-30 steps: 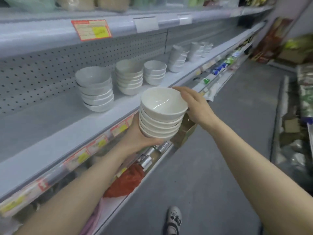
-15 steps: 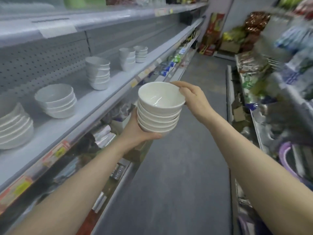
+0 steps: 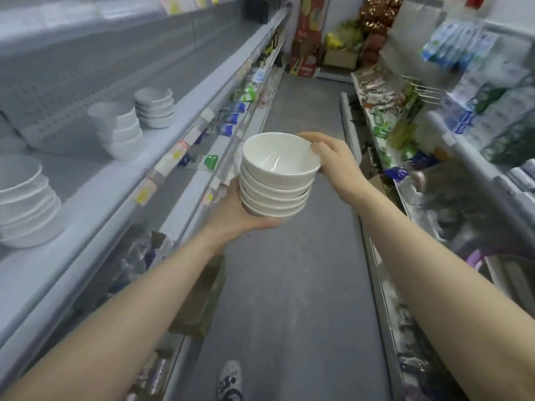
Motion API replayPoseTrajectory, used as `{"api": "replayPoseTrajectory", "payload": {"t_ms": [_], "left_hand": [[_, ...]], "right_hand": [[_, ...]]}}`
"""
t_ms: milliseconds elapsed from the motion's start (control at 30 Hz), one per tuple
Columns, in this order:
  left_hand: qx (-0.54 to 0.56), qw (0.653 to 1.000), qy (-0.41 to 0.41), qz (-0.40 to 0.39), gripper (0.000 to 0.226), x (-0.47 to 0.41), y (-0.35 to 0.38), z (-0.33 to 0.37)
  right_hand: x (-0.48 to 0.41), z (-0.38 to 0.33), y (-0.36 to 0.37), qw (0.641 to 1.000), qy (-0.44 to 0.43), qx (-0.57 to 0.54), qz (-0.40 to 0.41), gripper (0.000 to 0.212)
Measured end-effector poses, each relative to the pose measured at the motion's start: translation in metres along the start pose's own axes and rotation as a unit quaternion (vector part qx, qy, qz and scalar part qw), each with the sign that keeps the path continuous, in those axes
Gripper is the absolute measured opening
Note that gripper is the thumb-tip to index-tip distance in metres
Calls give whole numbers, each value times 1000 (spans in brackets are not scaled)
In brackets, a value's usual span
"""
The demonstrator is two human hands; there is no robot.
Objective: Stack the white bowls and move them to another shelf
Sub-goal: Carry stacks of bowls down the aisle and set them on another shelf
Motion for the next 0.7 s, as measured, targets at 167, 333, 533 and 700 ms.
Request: {"api": "replayPoseTrajectory", "payload": {"t_ms": [167, 333, 533, 700], "left_hand": [[32, 998, 28, -40, 92, -121, -3, -5], [43, 996, 37, -74, 91, -238, 4, -13], [52, 996, 29, -68, 102, -376, 27, -32], [58, 996, 19, -62, 90, -504, 52, -38]], "right_hand": [[-96, 23, -24, 999, 11, 1, 41, 44], [-187, 53, -54, 997, 22, -1, 71, 42], [-311, 108, -99, 996, 28, 14, 83, 42], [-429, 157, -146, 996, 28, 16, 80, 38]]}}
Point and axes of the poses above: each hand's wrist, its own x-axis away from the middle knuckle, its own y-axis out of the palm, z = x × y, the point moved 2 cm from there along -x, towards the middle knuckle
